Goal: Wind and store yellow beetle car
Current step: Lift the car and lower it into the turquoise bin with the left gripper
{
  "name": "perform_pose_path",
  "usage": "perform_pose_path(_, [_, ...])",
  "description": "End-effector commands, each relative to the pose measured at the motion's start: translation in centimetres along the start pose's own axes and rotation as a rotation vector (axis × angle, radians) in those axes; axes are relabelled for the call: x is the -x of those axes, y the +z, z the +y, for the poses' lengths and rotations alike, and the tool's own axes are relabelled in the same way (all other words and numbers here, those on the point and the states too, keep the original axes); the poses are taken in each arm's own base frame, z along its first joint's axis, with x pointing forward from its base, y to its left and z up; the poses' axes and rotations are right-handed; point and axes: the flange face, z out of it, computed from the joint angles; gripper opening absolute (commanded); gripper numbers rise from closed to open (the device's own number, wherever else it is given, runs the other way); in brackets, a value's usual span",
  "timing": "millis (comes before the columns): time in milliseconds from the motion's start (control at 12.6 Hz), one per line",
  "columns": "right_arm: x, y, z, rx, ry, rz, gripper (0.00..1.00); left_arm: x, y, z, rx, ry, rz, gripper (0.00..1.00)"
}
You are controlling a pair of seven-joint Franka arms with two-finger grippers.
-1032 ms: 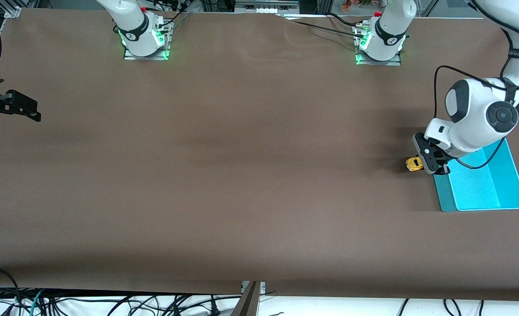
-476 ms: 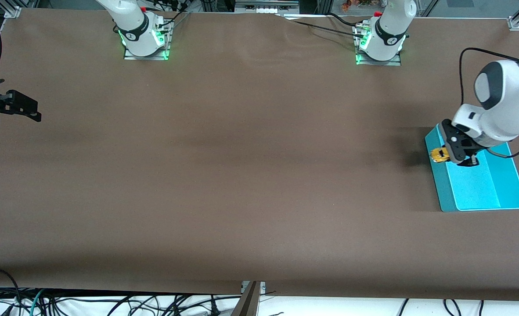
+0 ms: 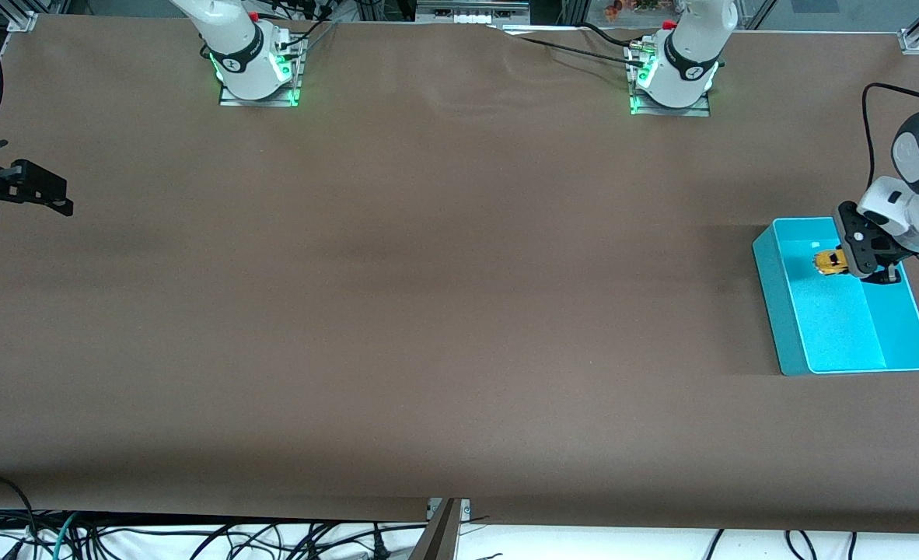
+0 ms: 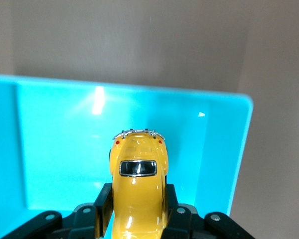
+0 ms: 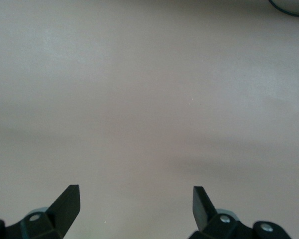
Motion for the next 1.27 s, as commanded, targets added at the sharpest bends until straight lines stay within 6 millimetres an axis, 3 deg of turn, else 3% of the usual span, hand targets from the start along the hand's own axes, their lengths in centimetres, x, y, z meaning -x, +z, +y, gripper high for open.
perform_pose_path(0, [0.2,-0.1,-0.1,-0.013,0.013,0.010,1.00,1.2,6.3,-0.4,0.033,0.023,0.015,0.00])
perform_pose_path(238, [0.2,-0.1,-0.3,-0.014,0.011,0.010,1.00,1.0,12.5,0.4,0.126,0.004,0.050,0.00])
perform_pose_path(476, [0.2,-0.1,-0.1,-0.014,0.014,0.010,1.00,1.6,15.9,1.8,0.185,-0.017,0.072,0.00])
perform_pose_path(635, [0.2,-0.1,-0.1,-0.014,0.014,0.010,1.00,2.1,16.6,2.6,0.203,-0.021,0.072,0.00])
perform_pose_path(714, [0.2,-0.1,-0.1,-0.014,0.014,0.010,1.00,2.5,16.7,2.8,0.204,-0.023,0.070,0.21])
perform_pose_path(794, [0.2,-0.1,-0.2,-0.014,0.013,0.010,1.00,2.7,16.4,2.7,0.199,-0.028,0.069,0.99])
perform_pose_path(952, [0.2,-0.1,-0.1,-0.012,0.014,0.010,1.00,4.3,14.5,2.7,0.169,-0.062,0.063,1.00])
perform_pose_path(1190, [0.2,-0.1,-0.3,-0.013,0.022,0.008,1.00,5.1,9.0,2.3,0.105,-0.054,0.028,1.00])
